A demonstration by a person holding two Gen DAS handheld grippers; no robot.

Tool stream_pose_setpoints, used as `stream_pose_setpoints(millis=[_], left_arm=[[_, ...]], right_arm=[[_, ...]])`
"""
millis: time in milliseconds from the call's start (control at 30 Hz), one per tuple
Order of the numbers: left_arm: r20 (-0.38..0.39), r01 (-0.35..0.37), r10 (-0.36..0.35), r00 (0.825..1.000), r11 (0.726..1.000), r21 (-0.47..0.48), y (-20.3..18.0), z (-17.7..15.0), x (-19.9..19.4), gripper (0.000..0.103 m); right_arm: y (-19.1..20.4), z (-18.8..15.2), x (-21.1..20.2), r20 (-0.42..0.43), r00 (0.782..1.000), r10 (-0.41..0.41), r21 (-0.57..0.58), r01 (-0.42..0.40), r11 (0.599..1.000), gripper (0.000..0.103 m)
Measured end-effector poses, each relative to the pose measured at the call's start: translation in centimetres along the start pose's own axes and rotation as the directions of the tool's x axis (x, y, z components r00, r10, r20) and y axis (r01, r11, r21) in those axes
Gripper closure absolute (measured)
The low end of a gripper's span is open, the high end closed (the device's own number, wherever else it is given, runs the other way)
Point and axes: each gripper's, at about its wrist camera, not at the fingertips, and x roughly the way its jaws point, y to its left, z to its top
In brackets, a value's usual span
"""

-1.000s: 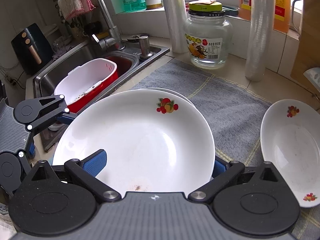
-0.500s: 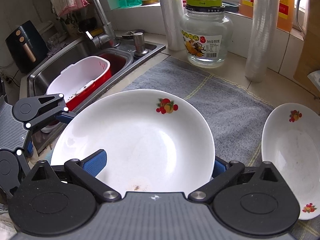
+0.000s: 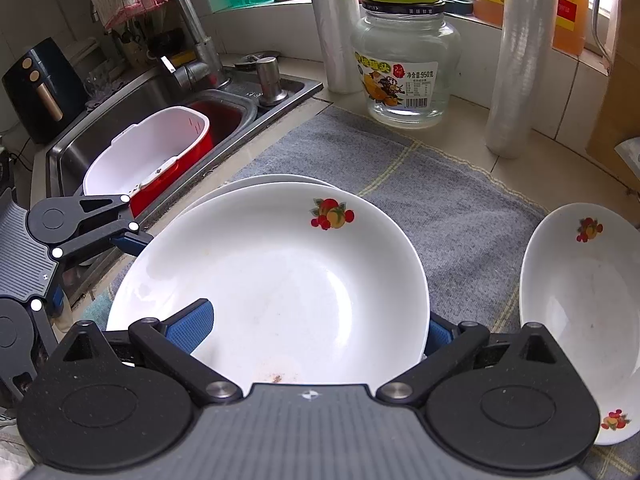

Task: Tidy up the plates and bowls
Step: 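Lower the fruit-decal plate onto the stained plate, stacking them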

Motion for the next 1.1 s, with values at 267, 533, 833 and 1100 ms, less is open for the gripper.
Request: stream_pose_setpoints(millis=[267, 533, 833, 1100], left_arm=[[-0.051, 0.027, -0.029, 0.998, 0.999, -0.027, 0.5, 0.1, 0.4, 0.002], [-0.110, 0.025, -0.025, 0.994, 1.000, -0.004, 0.4, 0.7, 0.5, 0.002], [-0.203, 0.072, -0.073, 0.977, 0.997, -0.015, 1.2, 1.9, 0.6, 0.002], [-0.236, 0.108, -0.109, 0.965, 0.994, -0.020, 1.6, 2.4, 0.4, 0.002]], right_arm=[[0.3, 0.3, 0.2, -0.018, 1.000, -0.012, -0.005, 0.012, 1.000, 0.000], [0.4, 0.3, 0.2, -0.027, 0.999, -0.020, 0.009, 0.021, 1.000, 0.000], [0.3, 0.3, 0.1, -0.030, 0.999, -0.026, 0.026, 0.027, 0.999, 0.000], [0.4, -0.2, -0.4, -0.025, 1.000, -0.016, 0.038, 0.017, 0.999, 0.000]])
